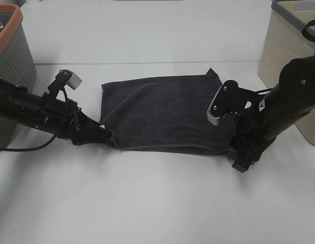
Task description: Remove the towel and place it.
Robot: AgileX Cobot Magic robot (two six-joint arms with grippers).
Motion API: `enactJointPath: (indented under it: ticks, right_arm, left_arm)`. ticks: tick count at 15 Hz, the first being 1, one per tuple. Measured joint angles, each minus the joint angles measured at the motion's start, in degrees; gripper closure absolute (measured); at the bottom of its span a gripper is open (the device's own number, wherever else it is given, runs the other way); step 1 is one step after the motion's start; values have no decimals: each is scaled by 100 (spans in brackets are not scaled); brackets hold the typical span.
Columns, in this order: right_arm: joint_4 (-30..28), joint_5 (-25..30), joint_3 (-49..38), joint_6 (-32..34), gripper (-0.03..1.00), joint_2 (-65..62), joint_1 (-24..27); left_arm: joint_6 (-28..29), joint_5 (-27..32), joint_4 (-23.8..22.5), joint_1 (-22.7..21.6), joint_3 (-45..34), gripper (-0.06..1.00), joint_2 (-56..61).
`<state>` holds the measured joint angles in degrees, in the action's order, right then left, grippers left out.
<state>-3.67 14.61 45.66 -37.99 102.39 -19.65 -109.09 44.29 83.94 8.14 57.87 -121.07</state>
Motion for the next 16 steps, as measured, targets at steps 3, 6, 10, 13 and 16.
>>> enactJointPath:
  ticks: [3,6,10,13,16]
  right_arm:
    - [0,74,0,0,21,0,0]
    - [0,430,0,0,19,-155,0]
    - [0,407,0,0,19,-739,0]
    - [0,-57,0,201,19,-1014,0]
    - [0,-275,246,922,20,-1140,0]
  left_arm:
    - [498,0,-63,0,0,21,17]
    - [1324,-109,-625,0,-6,18,332]
    - [2664,-596,-1049,0,11,18,1180]
    - [3180,-670,-1060,0,625,18,1306]
    - [3908,-871,-1169,0,1753,18,1312]
